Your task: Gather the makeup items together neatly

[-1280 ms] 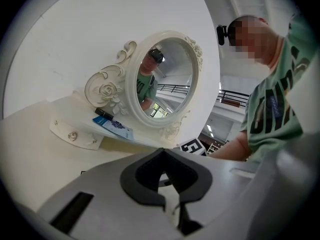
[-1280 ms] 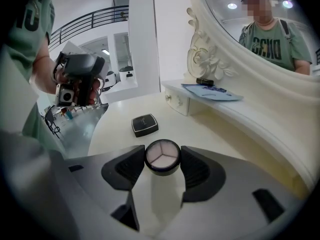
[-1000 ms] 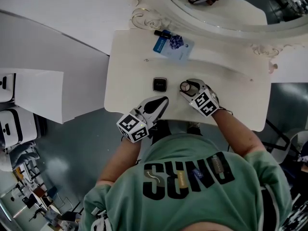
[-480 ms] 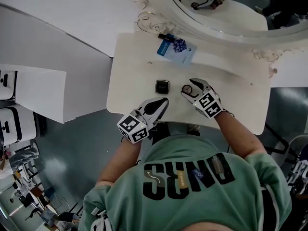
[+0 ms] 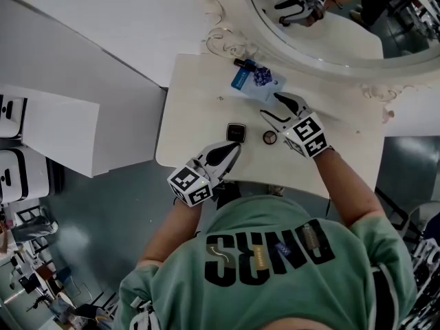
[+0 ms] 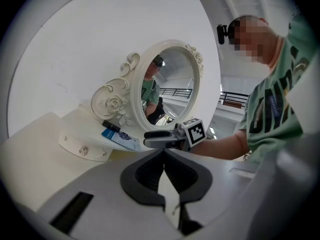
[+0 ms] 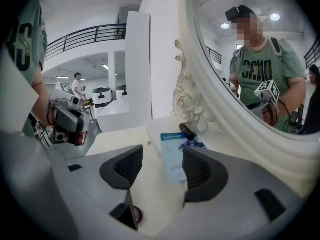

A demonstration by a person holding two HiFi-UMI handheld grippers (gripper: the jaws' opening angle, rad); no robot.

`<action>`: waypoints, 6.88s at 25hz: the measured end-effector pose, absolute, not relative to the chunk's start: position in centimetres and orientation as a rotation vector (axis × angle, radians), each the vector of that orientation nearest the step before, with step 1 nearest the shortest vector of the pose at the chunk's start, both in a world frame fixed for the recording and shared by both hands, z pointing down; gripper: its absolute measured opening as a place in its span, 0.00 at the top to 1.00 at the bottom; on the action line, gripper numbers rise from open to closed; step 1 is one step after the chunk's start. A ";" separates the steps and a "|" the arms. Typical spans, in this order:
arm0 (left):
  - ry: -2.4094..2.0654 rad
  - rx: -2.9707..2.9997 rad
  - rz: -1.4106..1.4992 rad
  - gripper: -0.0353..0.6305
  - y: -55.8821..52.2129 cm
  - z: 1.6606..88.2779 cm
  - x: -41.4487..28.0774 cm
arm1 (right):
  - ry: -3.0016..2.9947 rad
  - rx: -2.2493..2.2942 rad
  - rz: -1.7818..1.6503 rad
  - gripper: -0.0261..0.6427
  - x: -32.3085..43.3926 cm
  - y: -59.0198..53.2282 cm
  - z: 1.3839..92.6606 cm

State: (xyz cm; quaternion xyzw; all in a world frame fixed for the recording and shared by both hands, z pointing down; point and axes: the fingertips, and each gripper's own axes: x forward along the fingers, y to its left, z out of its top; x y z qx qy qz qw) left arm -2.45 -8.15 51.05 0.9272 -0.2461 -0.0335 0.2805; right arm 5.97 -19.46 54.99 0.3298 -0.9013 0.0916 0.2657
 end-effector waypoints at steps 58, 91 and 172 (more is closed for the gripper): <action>-0.477 2.516 0.004 0.93 -5.8 51.4 1.8 | -2.164 1.194 0.378 0.83 17.8 -12.9 58.7; -0.458 2.521 0.015 0.93 -5.0 51.4 2.8 | -2.054 1.476 0.653 0.72 20.9 -11.9 60.9; -0.173 2.584 0.106 0.93 -2.1 49.2 16.3 | -1.679 1.727 0.930 0.51 39.1 -1.6 69.6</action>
